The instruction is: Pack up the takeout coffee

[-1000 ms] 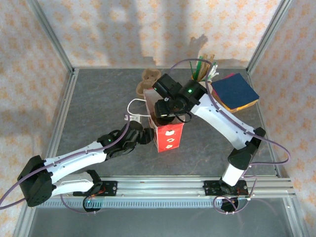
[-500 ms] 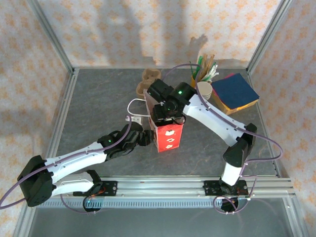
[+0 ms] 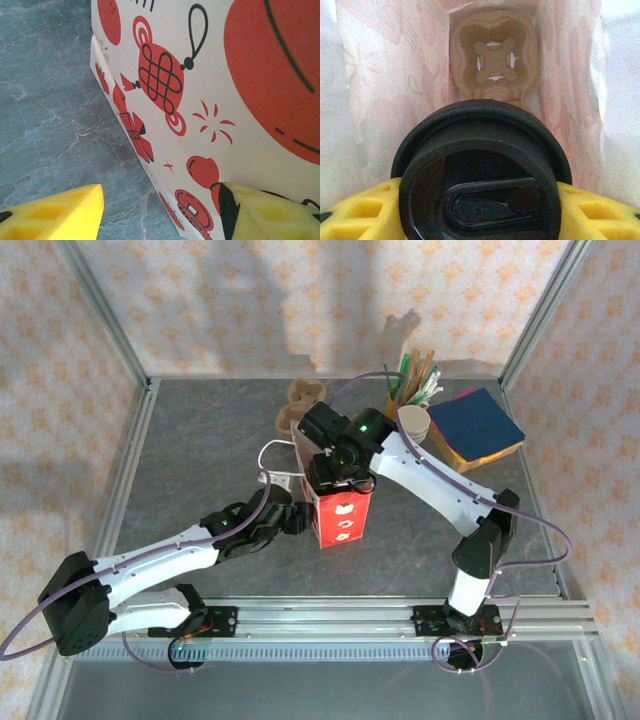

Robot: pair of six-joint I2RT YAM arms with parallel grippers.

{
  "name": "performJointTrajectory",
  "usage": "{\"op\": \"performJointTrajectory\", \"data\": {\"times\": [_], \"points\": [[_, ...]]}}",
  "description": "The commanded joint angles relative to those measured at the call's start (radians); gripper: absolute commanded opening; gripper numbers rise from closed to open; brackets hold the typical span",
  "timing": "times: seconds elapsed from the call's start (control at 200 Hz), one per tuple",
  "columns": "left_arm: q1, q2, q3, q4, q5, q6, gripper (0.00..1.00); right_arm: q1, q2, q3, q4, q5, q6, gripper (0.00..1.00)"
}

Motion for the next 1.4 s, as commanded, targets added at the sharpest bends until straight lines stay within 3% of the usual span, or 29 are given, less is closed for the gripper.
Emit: {"op": "performJointTrajectory", "data": {"times": [0.0, 1.056, 1.396], "points": [[-0.004, -0.018, 0.024, -0.016, -0.009, 0.043, 0.65, 0.005, -0.005, -0.021, -0.015, 0.003, 0.000, 0.50], [-0.011, -0.046, -0.040, 0.075, 0.034, 0.167, 0.65, 0.004, 0.000, -0.039, -0.015, -0.022, -0.039, 0.48], [-0.012, -0.094, -0.008, 0.000, -0.083, 0.202, 0.67, 0.005, -0.011, -0.049, -0.015, -0.021, -0.047, 0.47]]}}
